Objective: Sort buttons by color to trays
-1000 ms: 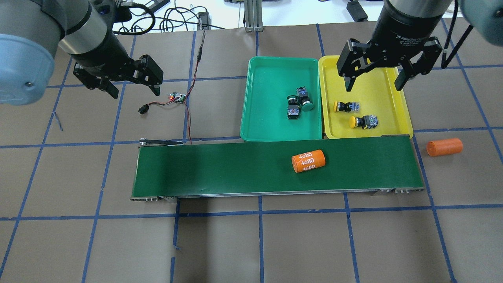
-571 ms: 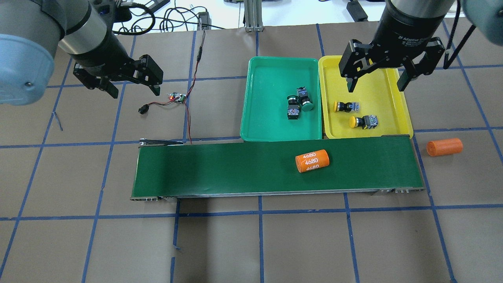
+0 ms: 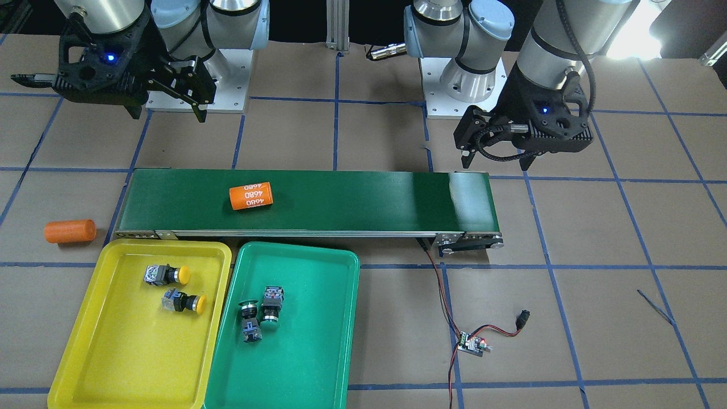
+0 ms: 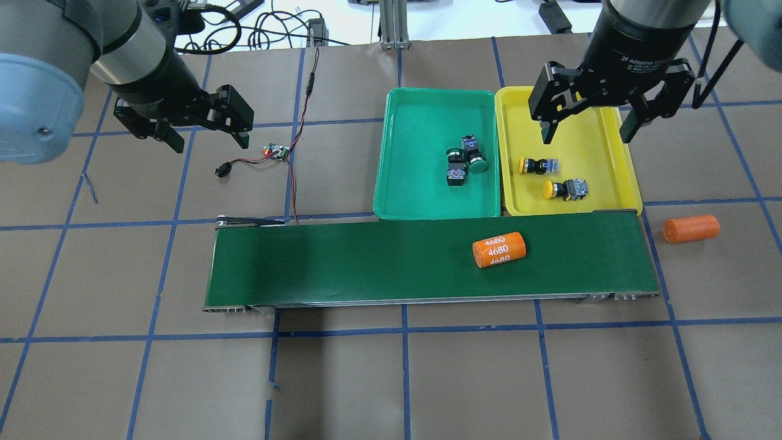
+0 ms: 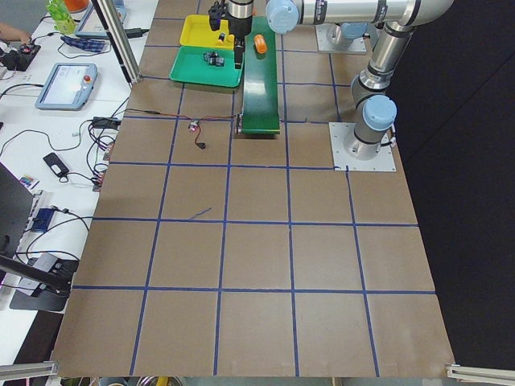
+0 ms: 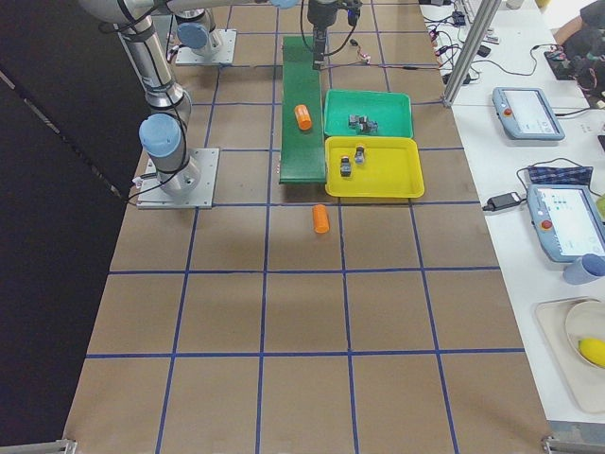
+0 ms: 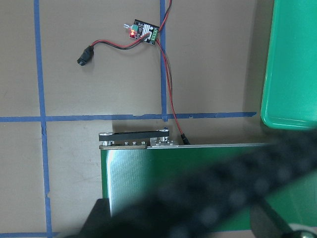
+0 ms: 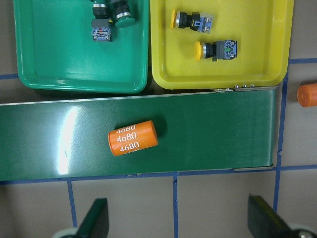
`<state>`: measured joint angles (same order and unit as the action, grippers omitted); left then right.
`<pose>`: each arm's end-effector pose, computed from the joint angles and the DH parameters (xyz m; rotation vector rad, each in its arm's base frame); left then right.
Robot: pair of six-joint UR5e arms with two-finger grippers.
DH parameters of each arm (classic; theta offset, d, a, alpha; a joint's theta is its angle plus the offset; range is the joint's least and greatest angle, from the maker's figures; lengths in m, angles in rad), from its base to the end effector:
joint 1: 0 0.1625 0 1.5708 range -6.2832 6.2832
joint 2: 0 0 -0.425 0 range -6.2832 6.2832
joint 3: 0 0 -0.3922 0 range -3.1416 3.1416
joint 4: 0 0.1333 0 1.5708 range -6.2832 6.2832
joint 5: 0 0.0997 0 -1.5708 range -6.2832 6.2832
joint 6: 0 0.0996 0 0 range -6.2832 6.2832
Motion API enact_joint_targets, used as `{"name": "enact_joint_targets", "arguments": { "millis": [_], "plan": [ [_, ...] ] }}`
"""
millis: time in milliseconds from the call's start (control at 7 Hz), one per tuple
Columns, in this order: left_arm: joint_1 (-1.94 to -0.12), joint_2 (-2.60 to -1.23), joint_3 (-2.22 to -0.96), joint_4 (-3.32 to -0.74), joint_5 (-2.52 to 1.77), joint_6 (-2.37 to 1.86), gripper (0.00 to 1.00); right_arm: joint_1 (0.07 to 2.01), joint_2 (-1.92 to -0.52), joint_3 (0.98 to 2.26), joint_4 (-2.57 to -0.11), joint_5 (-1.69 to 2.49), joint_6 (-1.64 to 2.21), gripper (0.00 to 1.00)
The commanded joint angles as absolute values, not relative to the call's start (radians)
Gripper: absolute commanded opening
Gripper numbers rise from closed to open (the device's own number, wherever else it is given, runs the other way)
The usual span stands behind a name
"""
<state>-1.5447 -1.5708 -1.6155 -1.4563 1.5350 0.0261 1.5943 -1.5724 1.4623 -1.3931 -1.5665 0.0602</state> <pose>-0.1238 -0.5016 0.4776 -0.0019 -3.1057 0.1098 0.1450 -0.4786 0.5245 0.0578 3.1378 0.1063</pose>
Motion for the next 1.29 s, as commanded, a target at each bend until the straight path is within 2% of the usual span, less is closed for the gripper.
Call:
{"name": "enact_joint_targets", "arguments": {
  "millis": [0,1143],
  "plan": [
    [-1.545,-1.568,-1.618,-1.456,1.529,0.026,1.0,1.594,-1.577,1.465,-1.393,-1.568,0.055,1.0],
    [-1.545,-1.563,-1.611,-1.476,1.563,0.032,1.0,1.595,-1.58,1.465,-1.393,-1.566,0.055,1.0]
  ]
}}
